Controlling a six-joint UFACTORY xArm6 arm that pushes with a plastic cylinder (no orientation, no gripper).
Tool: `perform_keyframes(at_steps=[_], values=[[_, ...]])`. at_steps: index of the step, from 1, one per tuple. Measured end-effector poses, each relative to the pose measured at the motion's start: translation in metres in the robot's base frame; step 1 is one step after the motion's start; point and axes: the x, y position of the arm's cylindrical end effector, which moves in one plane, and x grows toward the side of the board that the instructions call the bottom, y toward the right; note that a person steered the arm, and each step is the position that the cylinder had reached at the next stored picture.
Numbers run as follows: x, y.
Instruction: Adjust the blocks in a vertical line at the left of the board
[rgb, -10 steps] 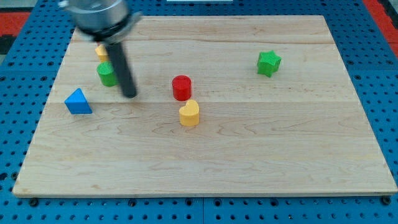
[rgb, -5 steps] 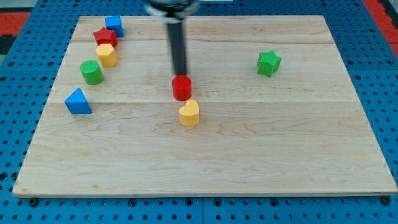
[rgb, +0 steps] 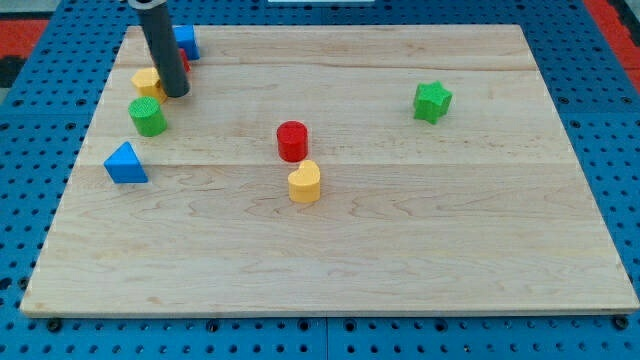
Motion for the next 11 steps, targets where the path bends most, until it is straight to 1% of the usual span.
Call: perform_keyframes(at_steps=[1,2,3,4,5,6,7,8,9,10,11], values=[[0.0,0.021],[-0.034,0.05],[-0.043,0.0],[-0.043,-0.01],[-0.054,0.063],[-0.079,0.026],[-0.093,-0.024],[-0.086,0.022],[-0.047,0.116],[0.026,0.107],[0.038,0.044]])
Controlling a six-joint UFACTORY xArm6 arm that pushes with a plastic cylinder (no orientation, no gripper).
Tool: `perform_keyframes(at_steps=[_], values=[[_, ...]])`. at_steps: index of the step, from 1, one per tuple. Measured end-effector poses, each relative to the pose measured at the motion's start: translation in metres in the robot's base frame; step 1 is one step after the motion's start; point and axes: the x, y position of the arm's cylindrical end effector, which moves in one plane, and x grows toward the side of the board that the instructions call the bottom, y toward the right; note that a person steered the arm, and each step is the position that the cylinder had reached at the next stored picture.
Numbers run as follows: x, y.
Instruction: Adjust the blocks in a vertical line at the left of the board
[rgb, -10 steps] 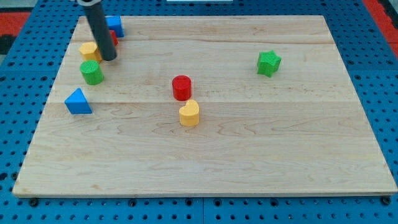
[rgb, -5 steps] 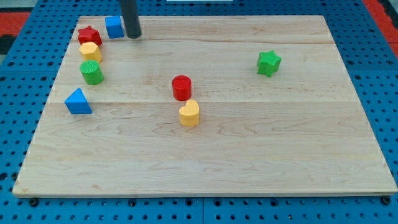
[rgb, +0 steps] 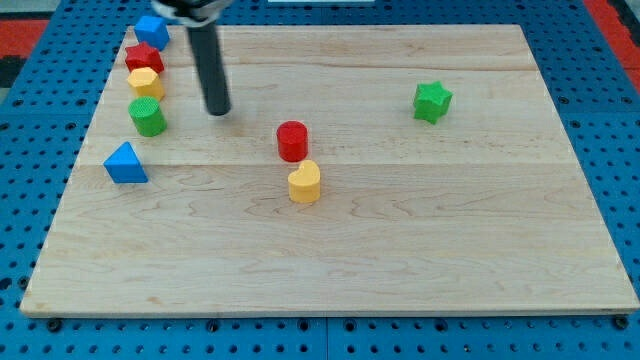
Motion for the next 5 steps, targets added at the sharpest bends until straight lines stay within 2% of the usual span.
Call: perform_keyframes(at_steps=[1,2,3,4,5], values=[[0.004,-0.065],[0.003,-0.071],[-0.007,0.012],[0.001,0.094],[0.031,0.16]])
